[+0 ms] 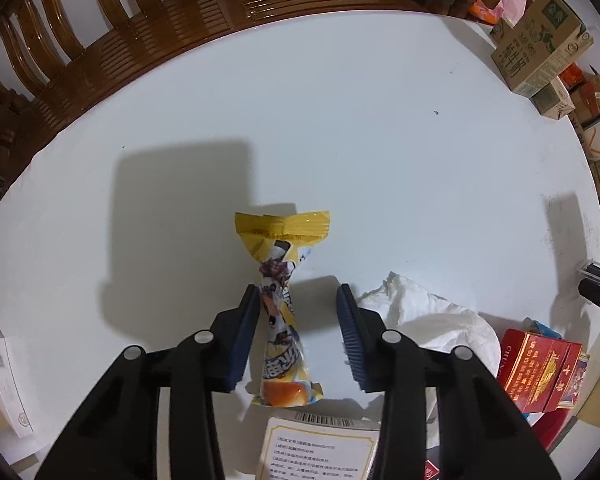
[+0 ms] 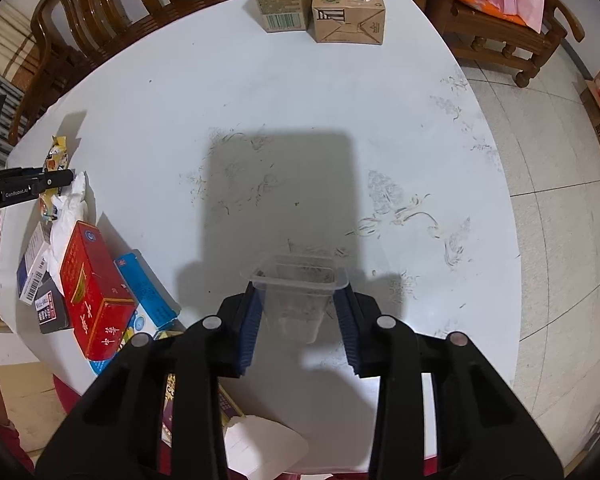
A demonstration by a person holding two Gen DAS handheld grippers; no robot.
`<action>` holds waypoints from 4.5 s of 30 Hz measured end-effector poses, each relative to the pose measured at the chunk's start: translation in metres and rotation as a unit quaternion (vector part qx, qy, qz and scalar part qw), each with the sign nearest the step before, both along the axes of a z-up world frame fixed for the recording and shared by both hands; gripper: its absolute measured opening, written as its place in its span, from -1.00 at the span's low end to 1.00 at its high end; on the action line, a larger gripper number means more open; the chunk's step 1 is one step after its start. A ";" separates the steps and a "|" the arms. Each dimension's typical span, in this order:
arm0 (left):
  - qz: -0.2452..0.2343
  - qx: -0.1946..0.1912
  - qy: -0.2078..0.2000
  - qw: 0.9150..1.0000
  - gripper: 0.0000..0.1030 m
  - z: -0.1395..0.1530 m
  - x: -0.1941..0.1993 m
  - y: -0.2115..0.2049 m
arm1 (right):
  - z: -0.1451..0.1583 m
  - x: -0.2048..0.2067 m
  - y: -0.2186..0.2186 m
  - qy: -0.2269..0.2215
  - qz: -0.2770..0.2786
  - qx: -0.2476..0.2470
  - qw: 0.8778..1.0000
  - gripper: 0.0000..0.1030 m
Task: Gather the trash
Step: 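Close the right tool on the cup while the left tool grips the yellow wrapper, then carry the cup and yellow wrapper in both tools down over the trash bag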
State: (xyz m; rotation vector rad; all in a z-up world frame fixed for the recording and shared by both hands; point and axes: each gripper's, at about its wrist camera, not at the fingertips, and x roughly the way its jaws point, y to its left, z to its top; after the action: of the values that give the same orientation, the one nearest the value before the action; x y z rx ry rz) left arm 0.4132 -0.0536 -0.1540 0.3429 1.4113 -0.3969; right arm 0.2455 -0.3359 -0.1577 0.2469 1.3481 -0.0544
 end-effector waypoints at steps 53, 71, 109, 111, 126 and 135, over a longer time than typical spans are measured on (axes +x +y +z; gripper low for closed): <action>0.024 -0.083 -0.148 0.985 -0.84 0.152 -0.135 0.033 | 0.156 -0.072 0.109 -0.213 0.118 -0.077 0.967 -0.38; -0.025 -0.129 -0.158 0.979 -0.84 0.154 -0.279 0.031 | 0.175 -0.188 0.179 -0.260 0.186 -0.088 0.943 -0.38; -0.005 -0.140 -0.049 0.989 -0.84 -0.017 -0.369 0.019 | 0.015 -0.269 0.204 -0.195 0.186 -0.085 0.959 -0.38; -0.002 -0.138 -0.040 0.990 -0.84 -0.028 -0.369 0.019 | 0.006 -0.268 0.204 -0.191 0.184 -0.084 0.960 -0.38; 0.029 -0.128 0.034 0.991 -0.84 -0.112 -0.359 0.014 | -0.079 -0.253 0.190 -0.131 0.137 -0.055 0.980 -0.38; 0.063 -0.117 0.075 0.988 -0.84 -0.166 -0.341 0.008 | -0.137 -0.243 0.185 -0.092 0.109 -0.049 0.988 -0.38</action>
State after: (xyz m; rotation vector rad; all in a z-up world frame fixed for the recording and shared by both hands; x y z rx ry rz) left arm 0.0717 -0.0454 -0.3196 0.0313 1.5057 -0.4867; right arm 0.0023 -0.1512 -0.2943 0.0184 1.1778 0.0840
